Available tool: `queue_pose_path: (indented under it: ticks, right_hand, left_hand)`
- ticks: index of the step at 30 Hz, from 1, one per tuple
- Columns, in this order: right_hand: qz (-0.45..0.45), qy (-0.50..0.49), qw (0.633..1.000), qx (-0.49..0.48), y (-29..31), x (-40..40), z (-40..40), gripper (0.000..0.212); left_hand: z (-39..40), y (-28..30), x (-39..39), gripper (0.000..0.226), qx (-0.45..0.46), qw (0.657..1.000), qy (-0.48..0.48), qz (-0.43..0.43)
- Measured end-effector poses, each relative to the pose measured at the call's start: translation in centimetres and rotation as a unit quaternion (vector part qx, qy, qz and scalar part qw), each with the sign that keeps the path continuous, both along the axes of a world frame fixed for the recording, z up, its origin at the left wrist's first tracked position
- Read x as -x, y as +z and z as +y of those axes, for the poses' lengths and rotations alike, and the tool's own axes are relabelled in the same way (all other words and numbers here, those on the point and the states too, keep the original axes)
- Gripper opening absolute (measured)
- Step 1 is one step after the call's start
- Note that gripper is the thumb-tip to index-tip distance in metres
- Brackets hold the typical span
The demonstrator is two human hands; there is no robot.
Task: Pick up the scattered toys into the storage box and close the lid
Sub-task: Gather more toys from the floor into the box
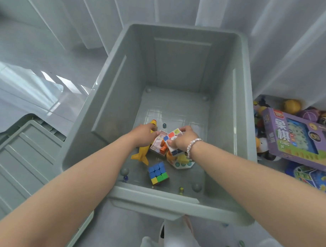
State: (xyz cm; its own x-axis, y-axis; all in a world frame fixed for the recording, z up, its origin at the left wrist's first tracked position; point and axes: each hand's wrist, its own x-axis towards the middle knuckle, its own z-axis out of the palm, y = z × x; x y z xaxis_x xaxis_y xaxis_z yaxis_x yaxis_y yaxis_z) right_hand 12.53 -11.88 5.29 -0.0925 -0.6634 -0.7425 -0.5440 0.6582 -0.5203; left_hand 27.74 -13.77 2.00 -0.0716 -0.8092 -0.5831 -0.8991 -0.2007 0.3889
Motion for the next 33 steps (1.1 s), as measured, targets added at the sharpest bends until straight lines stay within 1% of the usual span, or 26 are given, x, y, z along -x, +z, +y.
queue_pose_path:
  ticks: [2, 4, 6, 9, 12, 17, 20, 21, 24, 25, 27, 29, 31, 33]
  right_hand:
    - [-0.029, 0.039, 0.999, 0.004, -0.6, -0.9, 0.3, 0.057]
    - [-0.073, 0.065, 0.995, -0.013, -1.3, -1.4, 1.0, 0.052]
    - [-0.080, 0.076, 0.994, 0.012, -2.1, -1.6, 1.6, 0.052]
    - [-0.058, 0.112, 0.990, 0.055, -2.5, -1.1, 1.5, 0.055]
    - [0.004, 0.155, 0.986, 0.061, -2.6, 0.1, 0.9, 0.047]
    - [0.033, 0.130, 0.990, 0.046, -3.0, 0.4, 0.3, 0.037]
    - [0.051, 0.103, 0.991, 0.062, -1.9, 0.0, -0.3, 0.033]
    - [0.038, 0.093, 0.993, 0.066, -1.2, 0.0, -0.5, 0.032]
    - [-0.038, 0.062, 0.994, 0.082, 2.4, 1.1, -0.4, 0.033]
    - [-0.060, 0.052, 0.993, 0.091, 4.0, 1.9, 0.1, 0.034]
    - [-0.109, 0.038, 0.985, 0.129, 7.1, 4.2, 1.7, 0.034]
    - [-0.148, 0.050, 0.971, 0.180, 9.5, 6.8, 3.8, 0.030]
    - [-0.171, 0.067, 0.955, 0.235, 11.2, 9.0, 5.8, 0.026]
    - [-0.172, 0.066, 0.937, 0.298, 12.1, 11.4, 8.0, 0.024]
  left_hand:
    - [-0.1, 0.0, 0.1, 0.040, -0.007, 1.000, -0.017, -0.001]
    - [-0.3, 0.4, 0.0, 0.038, -0.011, 1.000, -0.006, 0.013]
    - [-0.5, 0.7, -0.2, 0.038, -0.020, 1.000, 0.009, 0.022]
    - [-0.4, 1.1, -0.7, 0.039, -0.072, 0.997, 0.005, 0.037]
    - [-0.1, 1.5, -0.6, 0.036, -0.157, 0.983, 0.009, 0.092]
    - [0.2, 1.4, -0.3, 0.042, -0.165, 0.982, -0.024, 0.088]
    - [0.2, 1.6, -0.4, 0.042, -0.137, 0.988, -0.027, 0.067]
    - [0.2, 1.7, -0.5, 0.042, -0.121, 0.991, -0.030, 0.052]
    - [0.4, 3.4, 0.0, 0.039, -0.052, 0.997, -0.052, 0.020]
    - [0.6, 4.2, 0.4, 0.037, -0.026, 0.998, -0.051, 0.030]
    - [1.4, 6.4, 1.5, 0.030, 0.021, 0.996, -0.040, 0.075]
    - [2.7, 8.8, 3.2, 0.027, 0.060, 0.991, -0.036, 0.116]
    - [4.2, 10.9, 5.1, 0.024, 0.106, 0.983, -0.033, 0.148]
    - [6.0, 12.9, 7.8, 0.021, 0.135, 0.969, -0.020, 0.205]
